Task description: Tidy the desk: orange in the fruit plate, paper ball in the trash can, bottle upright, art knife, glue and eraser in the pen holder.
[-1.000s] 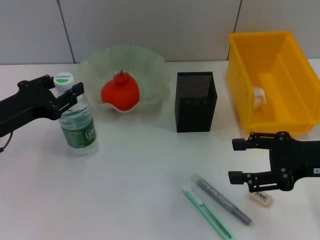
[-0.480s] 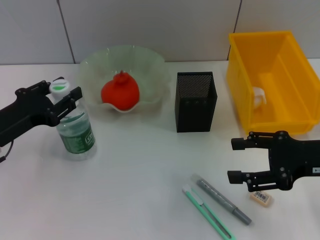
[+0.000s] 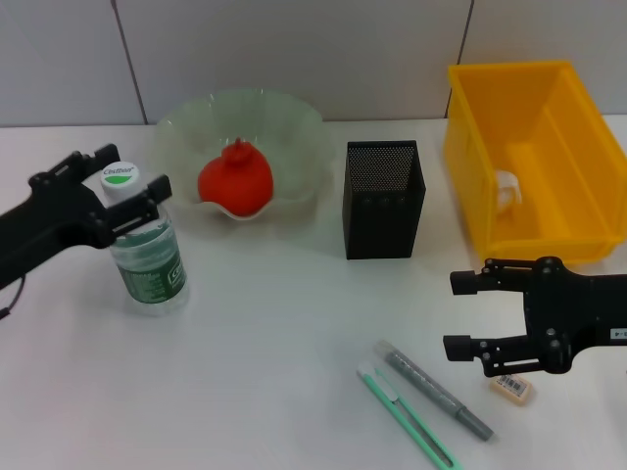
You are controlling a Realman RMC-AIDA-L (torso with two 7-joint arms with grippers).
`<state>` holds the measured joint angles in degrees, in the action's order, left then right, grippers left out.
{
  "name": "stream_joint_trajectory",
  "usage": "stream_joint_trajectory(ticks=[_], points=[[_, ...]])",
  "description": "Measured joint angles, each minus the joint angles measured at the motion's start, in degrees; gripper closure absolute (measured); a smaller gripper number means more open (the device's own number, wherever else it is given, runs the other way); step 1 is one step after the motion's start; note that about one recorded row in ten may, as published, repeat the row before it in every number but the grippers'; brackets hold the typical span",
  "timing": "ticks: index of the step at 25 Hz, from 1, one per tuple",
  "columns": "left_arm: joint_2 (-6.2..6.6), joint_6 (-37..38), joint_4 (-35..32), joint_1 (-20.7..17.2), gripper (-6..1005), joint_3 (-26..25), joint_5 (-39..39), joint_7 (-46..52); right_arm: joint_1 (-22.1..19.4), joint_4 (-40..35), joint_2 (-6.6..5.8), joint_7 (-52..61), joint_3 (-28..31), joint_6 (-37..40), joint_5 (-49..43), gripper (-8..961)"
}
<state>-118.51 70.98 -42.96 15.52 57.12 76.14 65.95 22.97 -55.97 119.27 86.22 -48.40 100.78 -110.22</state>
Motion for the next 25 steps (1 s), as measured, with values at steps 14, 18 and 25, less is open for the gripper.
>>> stream_joint_trajectory(ticks=[14, 18, 25], points=[[4.27, 28.6, -0.4, -7.6, 149, -16.1, 0.0, 1.0, 1.2, -9.5, -0.06, 16.2, -0.7, -2.2, -1.7, 133], [4.97, 33.7, -0.2, -9.5, 149, -16.2, 4.5, 0.8, 3.3, -17.8, -0.23, 29.1, -2.6, -2.8, -8.3, 133], [5.04, 39.6, 2.7, -9.9, 150, -16.4, 11.3, -2.8, 10.5, -30.0, -0.37, 48.8, -10.6, 1.6, -28.4, 133]])
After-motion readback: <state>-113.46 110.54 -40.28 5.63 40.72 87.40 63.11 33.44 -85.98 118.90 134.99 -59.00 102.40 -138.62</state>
